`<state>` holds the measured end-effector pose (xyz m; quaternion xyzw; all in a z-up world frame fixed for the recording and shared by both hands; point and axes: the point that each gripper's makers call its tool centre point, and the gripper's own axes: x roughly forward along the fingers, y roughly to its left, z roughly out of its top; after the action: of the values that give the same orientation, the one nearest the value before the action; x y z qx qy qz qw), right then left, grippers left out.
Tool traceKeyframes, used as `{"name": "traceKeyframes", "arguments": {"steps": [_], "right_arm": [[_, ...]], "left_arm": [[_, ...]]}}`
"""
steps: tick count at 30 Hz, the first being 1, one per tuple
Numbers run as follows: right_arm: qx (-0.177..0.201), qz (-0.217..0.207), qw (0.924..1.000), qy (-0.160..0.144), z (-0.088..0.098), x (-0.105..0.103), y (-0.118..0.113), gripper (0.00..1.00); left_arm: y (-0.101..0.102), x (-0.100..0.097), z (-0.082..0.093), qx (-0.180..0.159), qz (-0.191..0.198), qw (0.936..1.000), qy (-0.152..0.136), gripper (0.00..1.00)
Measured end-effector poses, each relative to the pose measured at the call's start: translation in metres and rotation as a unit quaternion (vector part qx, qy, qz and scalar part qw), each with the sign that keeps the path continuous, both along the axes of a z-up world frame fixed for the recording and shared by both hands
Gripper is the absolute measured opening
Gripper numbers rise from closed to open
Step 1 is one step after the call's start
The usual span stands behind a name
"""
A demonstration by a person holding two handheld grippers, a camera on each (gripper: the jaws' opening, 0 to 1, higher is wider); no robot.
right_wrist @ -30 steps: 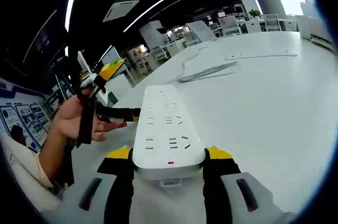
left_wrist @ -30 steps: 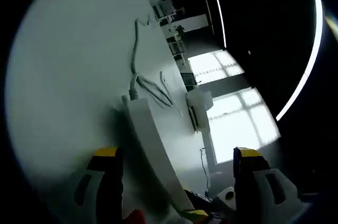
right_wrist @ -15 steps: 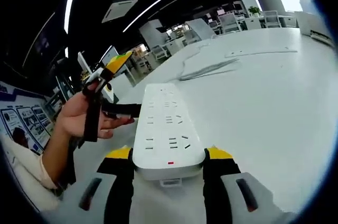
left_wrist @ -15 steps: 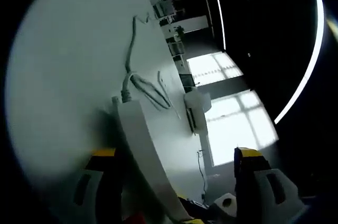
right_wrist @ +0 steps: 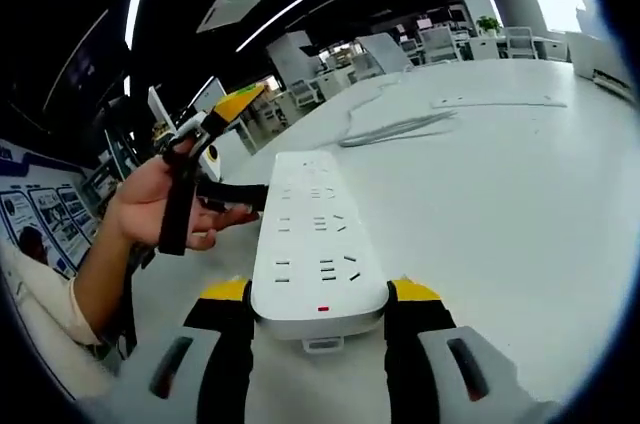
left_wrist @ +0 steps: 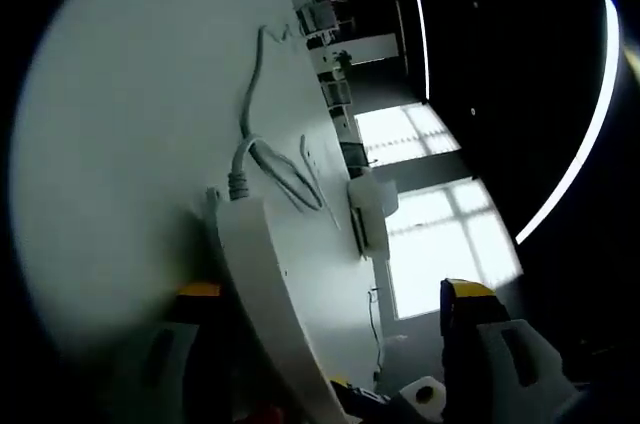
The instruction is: Pick up the power strip scattered on the table, fix it on the side mounting bracket of the table, and press the switch
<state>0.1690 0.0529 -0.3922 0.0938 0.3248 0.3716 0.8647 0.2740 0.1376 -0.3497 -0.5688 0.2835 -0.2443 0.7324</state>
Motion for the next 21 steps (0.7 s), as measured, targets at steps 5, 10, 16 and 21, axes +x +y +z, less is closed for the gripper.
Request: {"name": "traceKeyframes", "arguments": {"steps": [5,10,16,21], "right_arm": [[-0.009,0.003,1.0,-0.003,0.0,-0.002,0.001,0.47],[-0.026,0.009,0.9996,-0.008,-0.003,-0.003,0.001,0.47],[-0.03,0.014,0.9994,-0.008,-0.004,-0.003,0.0,0.47],[-0.042,0.017,0.9988,-0.018,-0.005,-0.003,0.0,0.47]], "left_arm": [[0.001,0.002,-0.002,-0.001,0.004,1.0,0.003,0.87],[0.003,0.004,-0.008,0.012,0.012,0.9998,0.004,0.78],[0.005,0.005,-0.014,0.027,0.017,0.9994,0.007,0.7],[0.007,0.006,-0.02,0.035,0.019,0.9992,0.01,0.64]]}}
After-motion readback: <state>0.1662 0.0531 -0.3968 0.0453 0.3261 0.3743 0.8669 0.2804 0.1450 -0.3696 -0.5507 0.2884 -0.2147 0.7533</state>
